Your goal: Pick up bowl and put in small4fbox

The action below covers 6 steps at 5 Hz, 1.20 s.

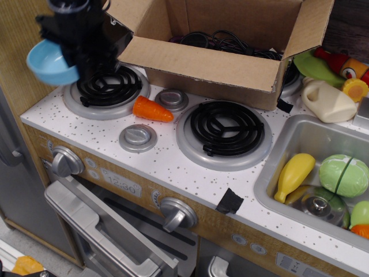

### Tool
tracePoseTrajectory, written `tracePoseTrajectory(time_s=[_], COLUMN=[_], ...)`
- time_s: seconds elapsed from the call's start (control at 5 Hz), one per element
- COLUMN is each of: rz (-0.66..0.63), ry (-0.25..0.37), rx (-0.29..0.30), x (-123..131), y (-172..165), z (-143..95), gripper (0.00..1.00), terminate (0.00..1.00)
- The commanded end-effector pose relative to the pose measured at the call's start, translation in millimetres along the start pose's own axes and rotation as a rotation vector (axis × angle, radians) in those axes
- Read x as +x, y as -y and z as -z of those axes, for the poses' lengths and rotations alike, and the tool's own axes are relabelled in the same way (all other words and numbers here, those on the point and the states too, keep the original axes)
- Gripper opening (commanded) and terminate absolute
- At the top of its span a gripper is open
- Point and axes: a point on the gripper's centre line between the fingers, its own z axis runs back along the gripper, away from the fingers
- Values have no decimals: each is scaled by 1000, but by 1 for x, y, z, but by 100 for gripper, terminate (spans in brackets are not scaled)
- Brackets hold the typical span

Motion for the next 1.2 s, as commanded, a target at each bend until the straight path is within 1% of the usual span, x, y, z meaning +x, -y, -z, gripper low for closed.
tracePoseTrajectory(time_s=[0.0, 0.2, 0.4, 0.6, 0.8, 1.0], rz=[107, 151, 236, 322, 348, 348], ry=[190, 221, 253, 324, 394, 394], rx=[54, 85, 90, 74, 25, 25], x=[49, 70, 99, 124, 127, 127], y=[33, 45, 46, 39, 42, 42], z=[-46, -54, -50, -37, -21, -21], gripper=[0, 0, 0, 0, 0, 100], terminate=[0, 0, 0, 0, 0, 100])
